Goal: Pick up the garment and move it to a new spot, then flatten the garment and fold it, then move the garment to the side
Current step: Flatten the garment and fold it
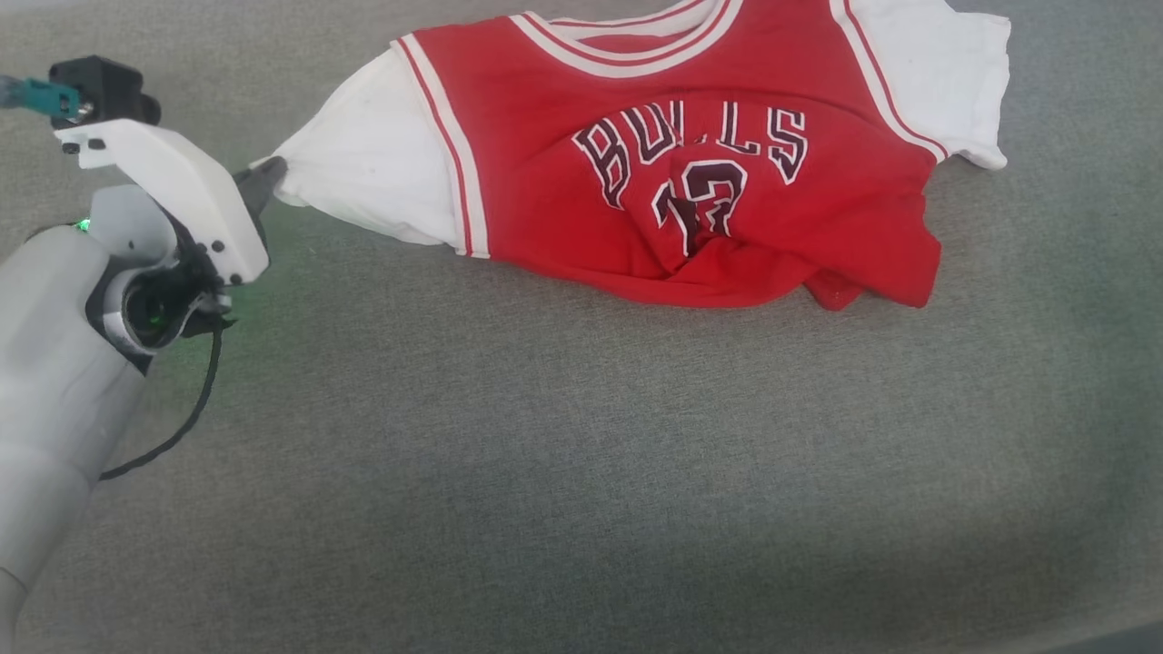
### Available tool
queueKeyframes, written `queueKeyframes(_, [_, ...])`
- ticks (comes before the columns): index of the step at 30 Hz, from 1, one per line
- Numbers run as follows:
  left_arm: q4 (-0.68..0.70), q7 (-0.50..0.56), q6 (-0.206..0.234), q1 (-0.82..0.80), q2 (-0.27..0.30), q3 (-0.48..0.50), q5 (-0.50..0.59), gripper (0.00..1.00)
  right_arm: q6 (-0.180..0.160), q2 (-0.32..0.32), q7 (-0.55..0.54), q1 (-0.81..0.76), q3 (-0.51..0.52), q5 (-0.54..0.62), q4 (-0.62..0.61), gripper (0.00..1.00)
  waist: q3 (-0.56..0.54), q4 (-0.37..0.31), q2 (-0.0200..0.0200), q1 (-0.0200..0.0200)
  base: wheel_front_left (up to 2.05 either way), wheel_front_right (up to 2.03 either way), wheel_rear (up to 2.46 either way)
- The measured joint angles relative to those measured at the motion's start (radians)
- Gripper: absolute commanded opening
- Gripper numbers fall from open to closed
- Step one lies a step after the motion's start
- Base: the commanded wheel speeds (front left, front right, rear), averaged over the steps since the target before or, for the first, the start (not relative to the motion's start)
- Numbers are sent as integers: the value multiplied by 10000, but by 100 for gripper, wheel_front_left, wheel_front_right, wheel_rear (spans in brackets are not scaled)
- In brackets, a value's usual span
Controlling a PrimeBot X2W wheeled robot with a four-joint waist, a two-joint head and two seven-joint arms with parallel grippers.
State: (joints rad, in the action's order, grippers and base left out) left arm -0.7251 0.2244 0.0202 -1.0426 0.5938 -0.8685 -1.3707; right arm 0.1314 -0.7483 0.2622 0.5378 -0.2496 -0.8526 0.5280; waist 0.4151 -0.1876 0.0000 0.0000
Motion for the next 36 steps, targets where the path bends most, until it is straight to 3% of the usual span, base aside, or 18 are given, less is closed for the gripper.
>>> queueKeyframes(9, [-548,-493,-403,-20,-236,-428,644,0,0,-234,-161,1,-209,8,-205,100,-117,355,0,0,0,0,0])
queueKeyframes(10, [-593,-635,-458,-19,-297,-456,719,11,0,-263,-203,4,-255,12,-253,100,-154,428,0,0,0,0,0])
queueKeyframes(12, [-658,-984,-585,-20,-393,-560,911,74,0,-290,-297,23,-372,59,-362,100,-231,587,0,0,0,0,0])
queueKeyframes(13, [-662,-1225,-692,-19,-428,-596,1018,100,0,-293,-370,58,-437,125,-408,100,-269,670,0,-1,0,0,0])
queueKeyframes(18, [-451,-2752,-886,15,-593,-648,1576,100,0,-416,-917,478,-957,351,-763,100,-453,1066,0,0,0,0,0])
queueKeyframes(22, [307,-4491,-249,580,-802,-805,2552,100,0,-744,-2034,1285,-1856,535,-1016,100,-491,1542,0,0,0,0,0])
queueKeyframes(25, [1329,-4823,493,1009,-1062,-752,3388,100,0,-1141,-2903,1892,-2458,460,-1076,100,-403,1901,0,0,0,0,0])
queueKeyframes(30, [4349,-4863,2330,2438,-1620,1058,5848,100,0,-2215,-4602,3088,-3379,-125,-1081,100,35,2557,0,0,0,0,0])
queueKeyframes(32, [5358,-4861,2759,3448,-1944,1446,6830,100,0,-2679,-5329,3541,-3718,-535,-1103,100,264,2839,0,0,0,0,0])
queueKeyframes(36, [6794,-4861,3154,4575,-2431,2130,8366,100,0,-3557,-6483,4536,-4165,-1166,-1037,100,784,3406,0,0,0,0,0])
